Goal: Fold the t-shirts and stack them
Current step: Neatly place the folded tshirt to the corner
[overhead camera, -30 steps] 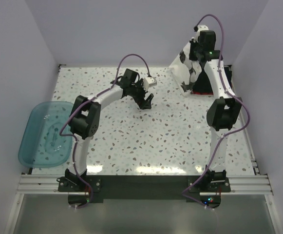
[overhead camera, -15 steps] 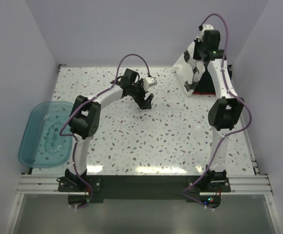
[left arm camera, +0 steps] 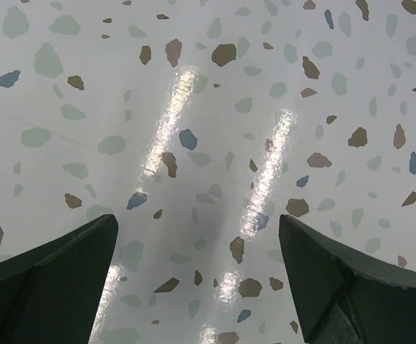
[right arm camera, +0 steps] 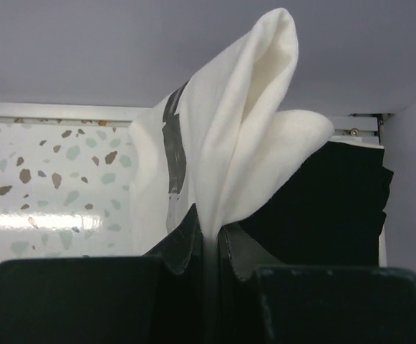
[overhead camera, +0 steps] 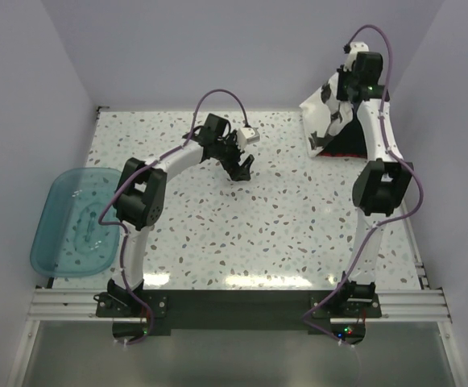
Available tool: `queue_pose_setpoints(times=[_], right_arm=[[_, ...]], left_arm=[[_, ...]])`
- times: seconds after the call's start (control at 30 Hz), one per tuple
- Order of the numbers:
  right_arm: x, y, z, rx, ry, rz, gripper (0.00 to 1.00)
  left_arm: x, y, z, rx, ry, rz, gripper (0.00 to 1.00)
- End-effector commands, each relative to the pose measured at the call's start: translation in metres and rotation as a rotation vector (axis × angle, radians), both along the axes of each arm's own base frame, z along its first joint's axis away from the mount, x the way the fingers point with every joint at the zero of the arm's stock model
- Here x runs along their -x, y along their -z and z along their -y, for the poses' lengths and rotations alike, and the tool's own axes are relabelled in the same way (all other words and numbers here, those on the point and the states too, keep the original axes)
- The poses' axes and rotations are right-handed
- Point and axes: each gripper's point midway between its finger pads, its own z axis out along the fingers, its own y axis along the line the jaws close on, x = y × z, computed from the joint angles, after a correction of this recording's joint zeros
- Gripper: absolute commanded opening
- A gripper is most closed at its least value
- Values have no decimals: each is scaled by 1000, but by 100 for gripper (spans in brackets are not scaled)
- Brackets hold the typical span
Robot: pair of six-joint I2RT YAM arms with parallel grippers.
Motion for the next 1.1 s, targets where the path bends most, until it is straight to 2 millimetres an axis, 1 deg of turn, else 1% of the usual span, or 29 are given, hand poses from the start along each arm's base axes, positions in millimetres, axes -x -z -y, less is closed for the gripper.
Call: queue_pose_setpoints(times=[0.0, 0.03, 0.2, 0.33, 0.37, 0.4, 0.47, 0.6, 0.67, 0.7, 0.73, 0.83, 0.97, 1.0, 1.07], right_arm=[[-4, -41, 24, 67, -33, 119, 0], [-6, -32, 35, 92, -31, 106, 0], [-16, -21, 61, 173, -44, 114, 0], [-23, -18, 73, 233, -51, 128, 0], [-24, -13, 75, 245, -52, 122, 0], [-26, -14, 78, 267, -56, 134, 0], [-29, -9, 79, 291, -65, 135, 0], [-33, -4, 87, 371, -72, 141, 0], [-34, 3, 90, 401, -70, 134, 0], [-35, 1, 94, 435, -65, 139, 0], [-35, 7, 95, 449, -72, 130, 0], [-35, 6, 102, 530, -65, 134, 0], [-33, 17, 109, 601, -67, 108, 0], [-34, 14, 112, 634, -67, 116, 0], [-34, 16, 115, 672, -54, 111, 0]], left_arm=[[-3, -10, -2, 19, 23, 28, 100], [-2, -11, -2, 18, 23, 25, 100], [2, -13, -3, 19, 30, 18, 100], [1, -13, -3, 17, 30, 18, 100], [2, -14, -3, 18, 31, 18, 100], [2, -13, -4, 17, 30, 17, 100], [1, -14, -3, 19, 28, 17, 100], [2, -14, -3, 21, 26, 9, 100], [2, -15, -3, 21, 25, 7, 100], [2, -15, -3, 22, 25, 9, 100], [2, -16, -3, 22, 25, 10, 100], [0, -16, -1, 26, 25, 8, 100], [-1, -17, 1, 36, 28, 3, 100], [0, -16, 1, 37, 29, -2, 100], [0, -17, 2, 39, 32, -1, 100]])
